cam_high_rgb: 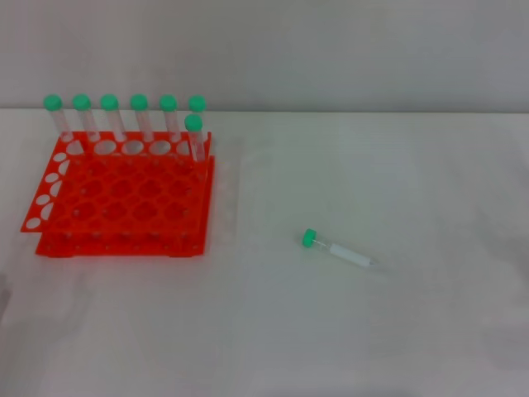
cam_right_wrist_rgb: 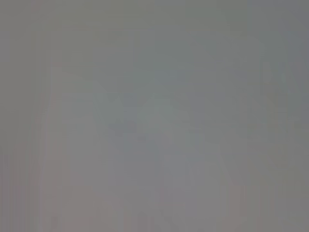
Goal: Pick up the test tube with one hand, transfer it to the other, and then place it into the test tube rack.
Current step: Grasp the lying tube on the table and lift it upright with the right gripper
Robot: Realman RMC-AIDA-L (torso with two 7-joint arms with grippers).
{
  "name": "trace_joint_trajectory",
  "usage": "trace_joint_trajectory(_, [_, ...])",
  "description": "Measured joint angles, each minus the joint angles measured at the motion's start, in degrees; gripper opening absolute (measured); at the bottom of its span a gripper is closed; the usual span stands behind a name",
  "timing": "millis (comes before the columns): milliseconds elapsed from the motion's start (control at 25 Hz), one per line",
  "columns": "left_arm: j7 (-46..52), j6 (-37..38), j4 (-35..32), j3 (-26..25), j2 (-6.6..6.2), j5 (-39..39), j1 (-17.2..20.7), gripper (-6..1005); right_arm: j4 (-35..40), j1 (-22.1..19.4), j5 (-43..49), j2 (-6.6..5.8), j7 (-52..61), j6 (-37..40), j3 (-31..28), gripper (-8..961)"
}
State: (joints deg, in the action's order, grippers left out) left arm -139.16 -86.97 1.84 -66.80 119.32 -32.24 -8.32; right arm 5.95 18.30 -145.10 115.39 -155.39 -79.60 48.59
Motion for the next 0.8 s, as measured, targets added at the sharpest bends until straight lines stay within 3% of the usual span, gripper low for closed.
trace_joint_trajectory(560, [0.2,-0.1,0.2,0.0,0.04,0.4,0.6,874,-0.4,-0.6,0.3,0.01,0.9,1.4,-0.7,863])
trace_joint_trajectory(800, [0.2,-0.1,0.4,0.0,0.04,0.4,0.7,874,2.0,0.4,2.2,-0.06,10.3,0.9,3.0,860])
